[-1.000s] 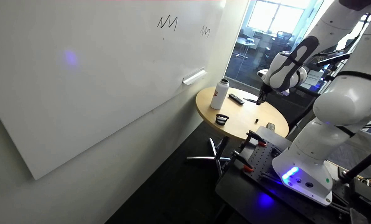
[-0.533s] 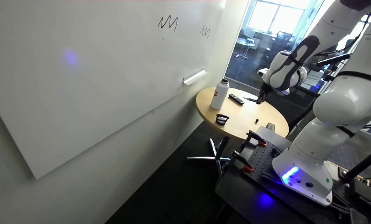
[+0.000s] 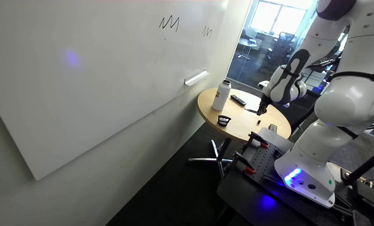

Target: Use the marker to write on the board

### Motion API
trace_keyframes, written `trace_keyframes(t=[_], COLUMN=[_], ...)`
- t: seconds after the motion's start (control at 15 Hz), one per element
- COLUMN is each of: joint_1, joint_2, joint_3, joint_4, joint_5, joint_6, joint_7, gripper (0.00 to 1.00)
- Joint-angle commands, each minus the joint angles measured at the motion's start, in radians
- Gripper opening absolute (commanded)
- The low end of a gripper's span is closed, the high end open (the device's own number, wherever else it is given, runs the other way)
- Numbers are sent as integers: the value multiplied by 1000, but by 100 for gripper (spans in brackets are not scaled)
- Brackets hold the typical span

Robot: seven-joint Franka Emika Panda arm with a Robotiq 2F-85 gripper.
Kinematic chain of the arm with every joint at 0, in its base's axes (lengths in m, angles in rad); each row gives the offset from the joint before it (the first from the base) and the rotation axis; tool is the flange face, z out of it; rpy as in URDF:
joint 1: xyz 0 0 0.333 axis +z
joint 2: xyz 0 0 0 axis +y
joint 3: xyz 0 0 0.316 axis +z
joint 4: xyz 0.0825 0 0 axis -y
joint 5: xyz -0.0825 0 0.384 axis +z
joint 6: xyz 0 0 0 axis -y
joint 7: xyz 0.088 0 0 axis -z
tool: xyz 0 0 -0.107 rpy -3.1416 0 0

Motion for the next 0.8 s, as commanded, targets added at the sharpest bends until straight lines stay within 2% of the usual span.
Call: trace_keyframes(t=[0.0,0.13,0.2,0.47,0.73], joint_1=[-84,-127,-155,-171,-237], joint_2=[143,207,191,304,398], joint_3=[68,104,133,152,153], joint_4=[27,49,82,173,282], joint_5=[44,58,50,101,85], joint_6=[169,213,151,143,123], joint_7=[3,13,22,29,10], gripper=[9,9,9,9,7])
